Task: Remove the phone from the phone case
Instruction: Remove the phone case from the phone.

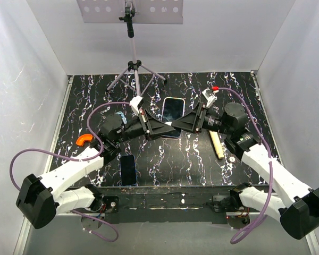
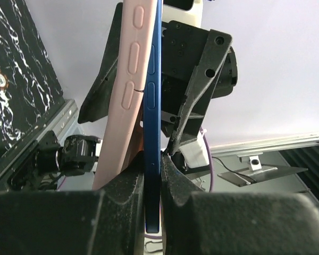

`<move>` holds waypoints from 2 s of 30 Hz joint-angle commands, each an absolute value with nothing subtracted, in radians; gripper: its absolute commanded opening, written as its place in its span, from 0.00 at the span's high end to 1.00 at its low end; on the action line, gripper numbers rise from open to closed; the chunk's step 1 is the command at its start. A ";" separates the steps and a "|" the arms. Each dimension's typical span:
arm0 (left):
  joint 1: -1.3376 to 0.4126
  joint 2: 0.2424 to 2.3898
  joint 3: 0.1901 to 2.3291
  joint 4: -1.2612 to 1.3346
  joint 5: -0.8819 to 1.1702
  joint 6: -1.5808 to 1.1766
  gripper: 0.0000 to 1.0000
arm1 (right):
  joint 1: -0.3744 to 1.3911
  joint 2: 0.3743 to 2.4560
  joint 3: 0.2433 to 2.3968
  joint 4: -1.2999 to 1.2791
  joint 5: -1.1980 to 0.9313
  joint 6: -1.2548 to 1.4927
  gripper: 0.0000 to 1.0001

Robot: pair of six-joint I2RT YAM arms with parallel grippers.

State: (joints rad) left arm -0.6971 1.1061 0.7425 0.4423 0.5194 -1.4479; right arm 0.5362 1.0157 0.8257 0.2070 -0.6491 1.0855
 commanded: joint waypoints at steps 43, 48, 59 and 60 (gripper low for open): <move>-0.641 0.997 0.738 0.479 0.429 -1.526 1.00 | 0.589 0.994 0.673 0.614 -0.640 1.181 0.56; -0.641 0.982 0.736 0.469 0.445 -1.523 1.00 | 0.589 1.038 0.715 0.620 -0.618 1.193 0.69; -0.641 0.957 0.710 0.503 0.527 -1.554 1.00 | 0.591 1.132 0.775 0.592 -0.557 1.175 0.92; -0.640 0.966 0.712 0.517 0.549 -1.562 1.00 | 0.591 1.138 0.782 0.540 -0.534 1.160 0.99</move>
State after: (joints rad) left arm -0.6258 0.9924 0.6964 0.4240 0.4122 -1.5337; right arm 0.5964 1.1118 0.7155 0.5896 -0.6460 1.1988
